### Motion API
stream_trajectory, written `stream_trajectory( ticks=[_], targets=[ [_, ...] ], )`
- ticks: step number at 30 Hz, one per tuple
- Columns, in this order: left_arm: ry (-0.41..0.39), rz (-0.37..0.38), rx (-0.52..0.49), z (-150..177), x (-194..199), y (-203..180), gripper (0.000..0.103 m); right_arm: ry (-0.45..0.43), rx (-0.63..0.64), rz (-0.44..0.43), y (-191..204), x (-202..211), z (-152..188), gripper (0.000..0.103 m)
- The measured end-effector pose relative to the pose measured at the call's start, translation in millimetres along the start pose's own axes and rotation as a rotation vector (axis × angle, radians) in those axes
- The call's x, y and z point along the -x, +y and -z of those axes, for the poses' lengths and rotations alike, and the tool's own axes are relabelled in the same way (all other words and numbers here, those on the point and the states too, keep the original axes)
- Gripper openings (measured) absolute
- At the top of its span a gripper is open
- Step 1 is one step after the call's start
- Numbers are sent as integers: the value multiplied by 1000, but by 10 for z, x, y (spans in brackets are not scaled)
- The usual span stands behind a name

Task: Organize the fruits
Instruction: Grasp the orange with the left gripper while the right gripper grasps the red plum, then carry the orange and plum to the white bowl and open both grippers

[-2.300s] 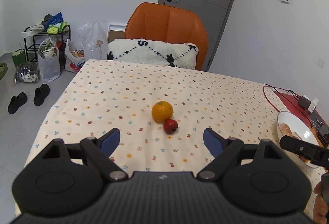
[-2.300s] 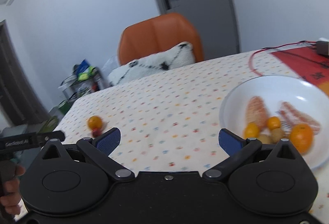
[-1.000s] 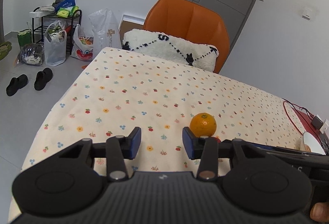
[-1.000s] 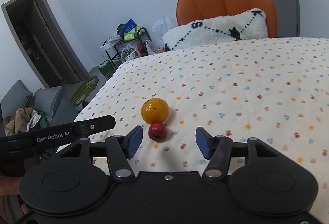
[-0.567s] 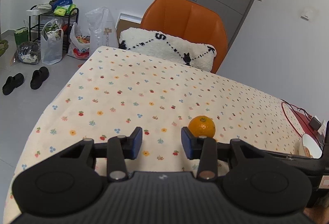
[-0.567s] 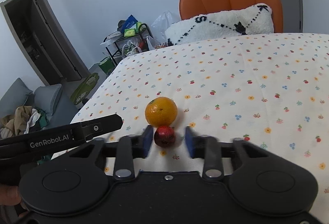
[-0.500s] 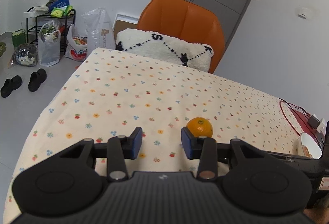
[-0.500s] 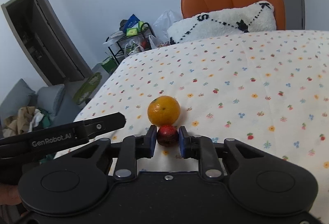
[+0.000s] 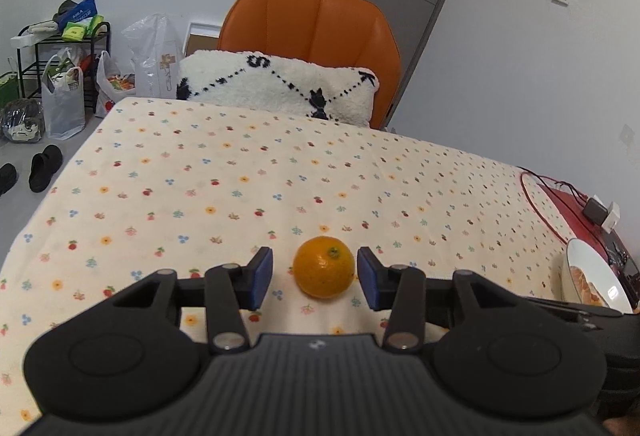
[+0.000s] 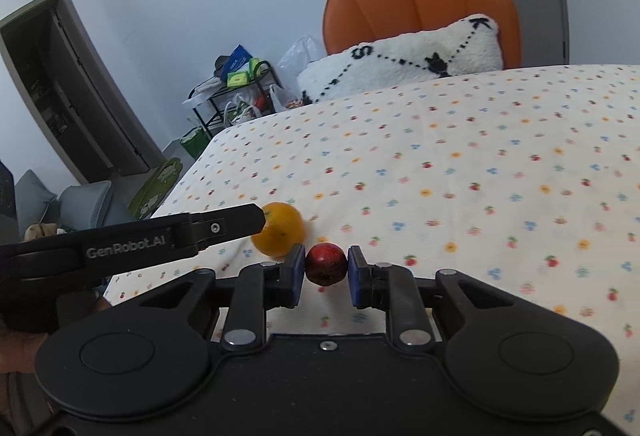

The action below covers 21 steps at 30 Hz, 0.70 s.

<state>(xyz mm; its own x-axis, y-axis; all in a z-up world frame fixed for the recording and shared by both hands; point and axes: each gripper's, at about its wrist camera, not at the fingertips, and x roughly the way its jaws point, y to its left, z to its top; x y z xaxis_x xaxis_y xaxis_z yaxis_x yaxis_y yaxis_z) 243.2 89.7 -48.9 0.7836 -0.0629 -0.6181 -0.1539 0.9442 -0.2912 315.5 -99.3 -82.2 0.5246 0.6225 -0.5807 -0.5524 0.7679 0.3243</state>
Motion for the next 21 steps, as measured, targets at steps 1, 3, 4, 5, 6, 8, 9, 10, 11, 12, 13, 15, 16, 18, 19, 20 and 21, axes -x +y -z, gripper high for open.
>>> stream_trajectory(
  ticks=[1,3,4,5,6,8,9,10,11,12,13,15,16,18,19,20,21],
  targets=[
    [8,0,-1,0,-23,-18,51,-3,-5,5,-33,24,5,21],
    [10,-2,-10,3,-57,-58,54,-7,-15,17,-103,67,20,21],
    [11,-2,-16,5,-73,-79,54,-8,-20,22,-137,92,28,21],
    [12,-3,-20,9,-91,-99,54,-11,-26,28,-169,113,33,21],
    [12,-4,-23,15,-111,-114,54,-15,-31,33,-201,136,38,21],
    [12,-16,-37,32,-156,-148,53,-22,-41,41,-260,177,49,21],
    [19,-19,-44,41,-184,-162,51,-25,-47,47,-288,195,56,21],
    [28,-23,-45,55,-209,-172,43,-28,-51,52,-312,214,65,21],
    [30,-31,-42,64,-223,-173,36,-31,-56,57,-339,232,71,21],
    [28,-27,-37,69,-220,-174,36,-34,-60,63,-360,254,74,21],
    [26,-21,-35,73,-207,-185,35,-38,-64,67,-385,277,77,21],
    [15,-11,-51,76,-162,-238,35,-50,-74,75,-437,327,75,21],
    [8,-7,-59,73,-135,-278,35,-57,-79,79,-457,360,77,21],
    [-1,6,-64,59,-83,-353,35,-71,-90,86,-503,418,72,21],
    [-5,11,-66,55,-60,-384,35,-77,-95,89,-522,450,73,21],
    [-11,15,-70,49,-36,-426,35,-82,-97,92,-542,479,67,21],
    [-16,20,-75,48,-14,-475,35,-87,-99,95,-558,510,63,21]
  ],
)
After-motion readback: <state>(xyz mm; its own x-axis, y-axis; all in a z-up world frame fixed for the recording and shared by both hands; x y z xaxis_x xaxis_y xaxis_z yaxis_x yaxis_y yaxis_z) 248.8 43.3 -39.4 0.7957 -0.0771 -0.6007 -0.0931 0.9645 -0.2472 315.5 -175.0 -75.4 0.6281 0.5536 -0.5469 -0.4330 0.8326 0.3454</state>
